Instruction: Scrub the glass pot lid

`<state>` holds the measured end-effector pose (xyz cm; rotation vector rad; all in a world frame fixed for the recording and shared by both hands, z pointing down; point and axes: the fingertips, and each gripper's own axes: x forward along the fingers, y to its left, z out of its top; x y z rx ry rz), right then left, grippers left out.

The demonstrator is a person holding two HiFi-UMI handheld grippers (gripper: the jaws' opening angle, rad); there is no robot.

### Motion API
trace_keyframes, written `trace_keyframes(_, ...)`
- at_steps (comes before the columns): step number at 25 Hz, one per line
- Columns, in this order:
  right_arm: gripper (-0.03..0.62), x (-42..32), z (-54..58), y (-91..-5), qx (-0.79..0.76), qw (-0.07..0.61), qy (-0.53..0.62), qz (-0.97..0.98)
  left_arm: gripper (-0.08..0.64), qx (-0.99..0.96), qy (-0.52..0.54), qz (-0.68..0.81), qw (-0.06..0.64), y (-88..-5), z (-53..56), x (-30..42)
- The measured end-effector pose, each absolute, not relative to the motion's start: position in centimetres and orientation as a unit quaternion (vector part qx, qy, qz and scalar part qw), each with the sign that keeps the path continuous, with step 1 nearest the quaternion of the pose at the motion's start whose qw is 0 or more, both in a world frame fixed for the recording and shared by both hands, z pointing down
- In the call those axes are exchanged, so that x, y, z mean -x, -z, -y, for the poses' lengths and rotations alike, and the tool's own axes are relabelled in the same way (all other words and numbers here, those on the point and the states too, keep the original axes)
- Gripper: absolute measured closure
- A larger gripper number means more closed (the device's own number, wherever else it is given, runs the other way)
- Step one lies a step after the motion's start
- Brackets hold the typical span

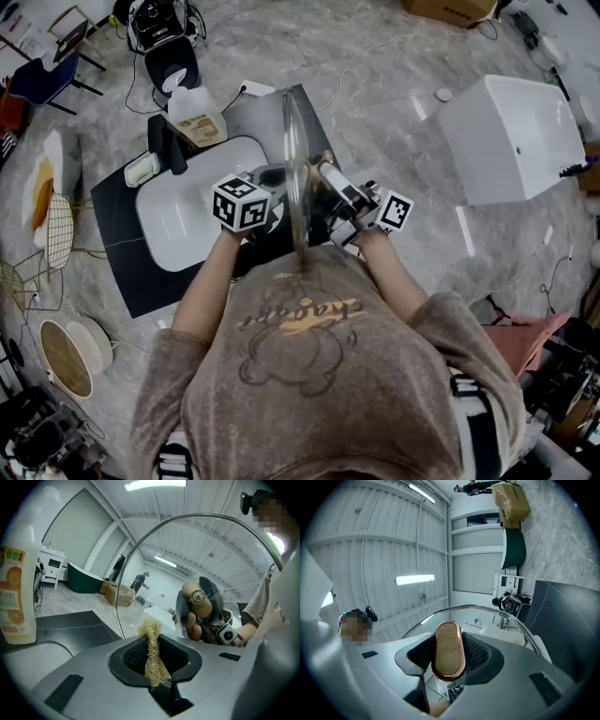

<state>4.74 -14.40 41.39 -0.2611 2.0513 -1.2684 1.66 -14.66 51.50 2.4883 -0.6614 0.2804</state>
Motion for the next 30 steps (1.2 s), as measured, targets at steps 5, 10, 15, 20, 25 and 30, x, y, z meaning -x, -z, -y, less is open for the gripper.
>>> trace_keyframes(5,0.413,-5.0,14.9,-41.8,0.109,0.349,0.485,-0.794,0.494,-0.928,-0.117,0.200,0.293,-51.3,12.1,-2.3)
trace_keyframes(10,0.413,-5.6,15.6,-41.9,0.120,0.348,0.480,-0.796,0.494,-0.926,-0.117,0.159,0.321,-50.3,9.5,-3.0)
trace_keyframes(15,0.413,-6.3,16.2,-42.3,0.135,0.345,0.479,-0.796,0.494,-0.925,-0.094,0.134,0.342,-48.2,7.6,-3.4)
trace_keyframes(20,0.413,-6.6,16.5,-43.3,0.150,0.340,0.479,-0.795,0.494,-0.926,-0.046,0.107,0.358,-45.2,6.6,-2.9)
trace_keyframes(25,0.413,-7.0,16.4,-44.0,0.156,0.328,0.479,-0.799,0.494,-0.923,0.041,0.096,0.371,-41.6,7.0,-1.7)
trace_keyframes(30,0.413,-7.2,16.0,-44.4,0.164,0.312,0.476,-0.806,0.494,-0.920,0.070,0.124,0.365,-40.5,8.1,-0.6)
